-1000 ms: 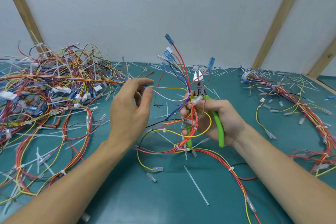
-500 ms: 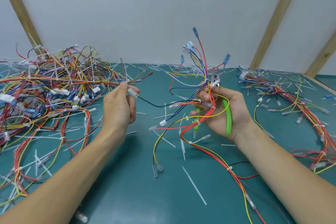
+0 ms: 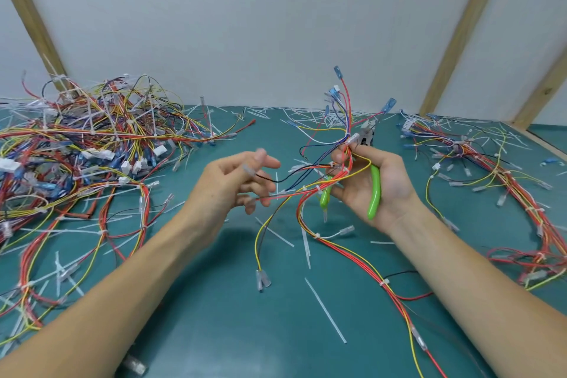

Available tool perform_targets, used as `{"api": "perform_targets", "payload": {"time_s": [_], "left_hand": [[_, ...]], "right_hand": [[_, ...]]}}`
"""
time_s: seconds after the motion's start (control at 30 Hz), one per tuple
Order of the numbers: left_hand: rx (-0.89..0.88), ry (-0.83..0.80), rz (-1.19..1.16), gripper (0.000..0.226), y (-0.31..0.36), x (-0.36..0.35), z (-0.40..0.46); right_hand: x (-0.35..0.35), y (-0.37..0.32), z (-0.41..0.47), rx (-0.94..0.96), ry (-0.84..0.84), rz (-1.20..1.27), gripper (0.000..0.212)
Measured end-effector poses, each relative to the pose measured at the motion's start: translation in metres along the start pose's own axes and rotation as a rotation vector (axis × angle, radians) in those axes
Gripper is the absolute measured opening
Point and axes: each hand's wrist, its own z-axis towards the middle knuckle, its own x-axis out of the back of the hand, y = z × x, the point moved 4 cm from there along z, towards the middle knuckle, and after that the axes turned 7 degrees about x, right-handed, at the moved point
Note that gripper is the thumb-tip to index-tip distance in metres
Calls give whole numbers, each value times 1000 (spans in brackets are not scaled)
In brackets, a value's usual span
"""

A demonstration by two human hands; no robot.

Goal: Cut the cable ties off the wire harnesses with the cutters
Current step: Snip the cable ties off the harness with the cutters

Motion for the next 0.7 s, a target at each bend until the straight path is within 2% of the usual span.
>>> {"api": "perform_targets", "payload": {"time_s": [0.07, 0.1, 0.17, 0.23, 0.3, 0.4, 0.53, 0.63, 0.7], "left_hand": [[-31, -9, -5, 14, -1, -1, -2], [-36, 0, -39, 12, -1, -1, -2], [-21, 54, -99, 17, -1, 3, -1], [8, 148, -34, 20, -2, 8, -1], [71, 174, 54, 22, -5, 9, -1], [179, 38, 99, 32, -11, -1, -3], [162, -115, 281, 38, -13, -9, -6], [153, -123, 260, 37, -15, -7, -4], [142, -109, 247, 34, -13, -5, -3]], "right_hand": [[3, 1, 2, 20, 41, -17, 26], [4, 0, 3, 34, 61, -21, 29], [6, -1, 4, 52, 89, -23, 30], [11, -2, 5, 62, 117, -6, 29], [16, -3, 7, 70, 147, 17, 28], [20, -6, 8, 80, 179, 63, 31], [22, -7, 8, 92, 185, 93, 40], [21, -8, 8, 93, 176, 84, 36], [19, -8, 7, 86, 171, 66, 24]]}}
